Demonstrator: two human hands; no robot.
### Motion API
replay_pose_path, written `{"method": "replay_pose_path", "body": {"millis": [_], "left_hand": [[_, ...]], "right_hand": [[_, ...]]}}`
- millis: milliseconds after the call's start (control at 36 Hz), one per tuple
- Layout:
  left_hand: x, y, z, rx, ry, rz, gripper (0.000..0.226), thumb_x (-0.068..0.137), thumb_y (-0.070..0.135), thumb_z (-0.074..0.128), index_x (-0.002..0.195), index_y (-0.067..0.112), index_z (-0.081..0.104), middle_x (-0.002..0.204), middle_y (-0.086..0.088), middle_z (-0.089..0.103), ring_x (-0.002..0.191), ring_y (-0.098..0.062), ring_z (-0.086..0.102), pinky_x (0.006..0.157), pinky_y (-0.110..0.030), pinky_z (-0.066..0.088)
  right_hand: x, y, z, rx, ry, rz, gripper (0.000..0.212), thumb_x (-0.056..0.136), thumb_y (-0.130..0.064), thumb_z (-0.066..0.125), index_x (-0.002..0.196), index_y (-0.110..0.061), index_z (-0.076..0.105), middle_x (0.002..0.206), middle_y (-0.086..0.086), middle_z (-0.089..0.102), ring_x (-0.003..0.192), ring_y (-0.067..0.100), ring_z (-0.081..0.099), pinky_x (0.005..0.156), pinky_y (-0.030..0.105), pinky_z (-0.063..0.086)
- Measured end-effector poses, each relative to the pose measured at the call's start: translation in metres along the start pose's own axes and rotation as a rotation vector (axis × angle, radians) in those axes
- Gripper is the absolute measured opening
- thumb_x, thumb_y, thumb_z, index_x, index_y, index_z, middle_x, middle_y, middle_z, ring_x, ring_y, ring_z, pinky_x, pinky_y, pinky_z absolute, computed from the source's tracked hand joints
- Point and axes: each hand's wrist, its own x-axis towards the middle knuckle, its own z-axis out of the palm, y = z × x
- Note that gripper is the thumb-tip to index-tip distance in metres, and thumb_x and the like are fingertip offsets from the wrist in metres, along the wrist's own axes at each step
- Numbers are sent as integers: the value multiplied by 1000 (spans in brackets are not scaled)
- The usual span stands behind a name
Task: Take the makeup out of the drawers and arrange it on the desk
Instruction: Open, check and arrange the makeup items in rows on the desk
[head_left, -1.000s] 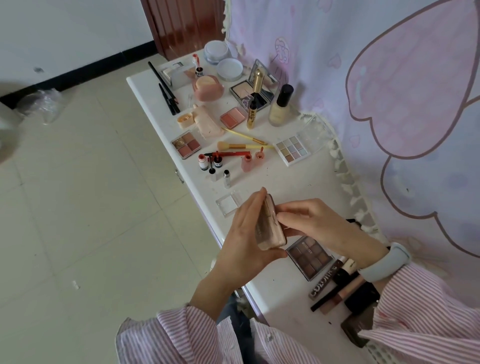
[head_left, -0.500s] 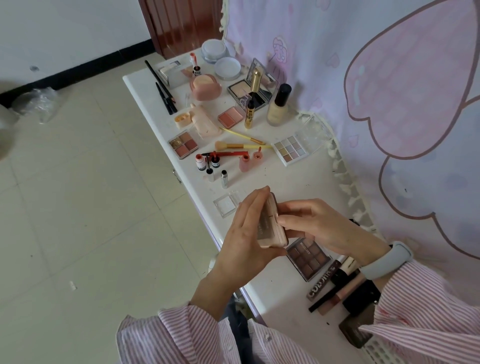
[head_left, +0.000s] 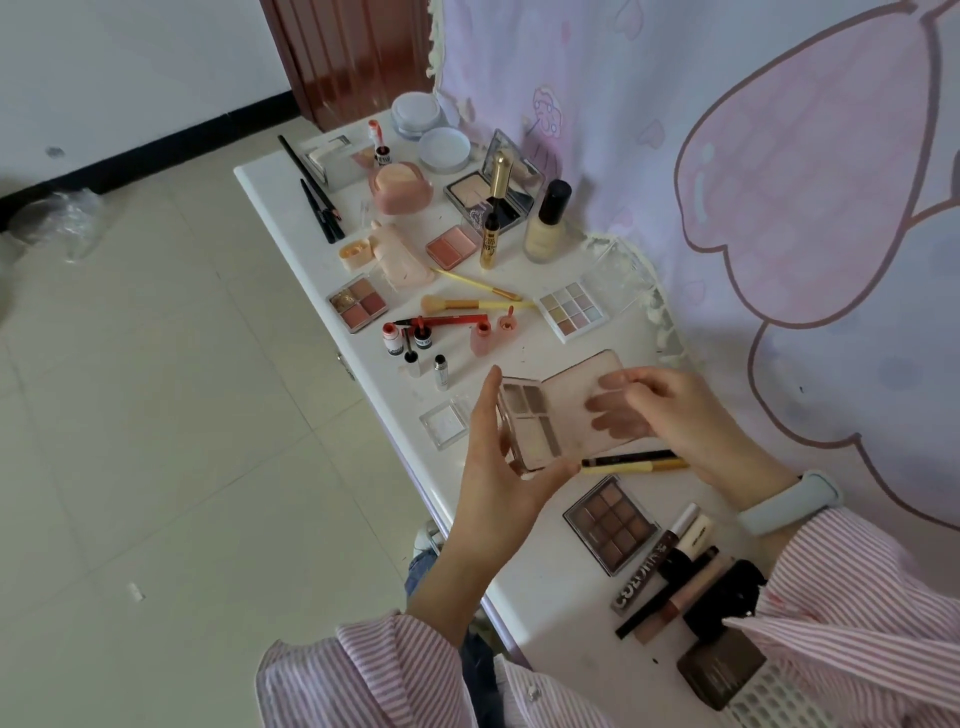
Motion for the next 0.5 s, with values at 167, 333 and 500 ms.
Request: {"method": "replay_pose_path", "body": {"millis": [167, 333, 500], "left_hand": [[30, 5, 18, -111, 57, -293, 83, 75, 31, 64, 145, 29, 21, 138, 6, 46, 124, -18, 48, 106, -43, 38], [62, 14, 30, -71, 49, -481, 62, 86, 23, 54, 140, 11, 26, 140, -6, 41, 128, -25, 40, 104, -40, 37], [80, 13, 41, -9, 61, -576, 63, 90, 23, 51, 142, 7, 20, 141, -9, 31, 126, -25, 35, 89, -29, 32]], "right_hand": [[27, -4, -21, -168, 230, -140, 19, 96, -8, 42, 101, -9, 60, 80, 2, 69, 68, 21, 68, 68, 31, 56], [54, 0, -23, -396, 278, -205, 23, 97, -9, 37, 97, -13, 59, 88, 6, 69, 73, 20, 67, 77, 37, 54], [69, 13, -20, -427, 254, -137, 23, 98, -10, 35, 99, -11, 57, 90, 7, 68, 76, 22, 66, 79, 40, 53]]}}
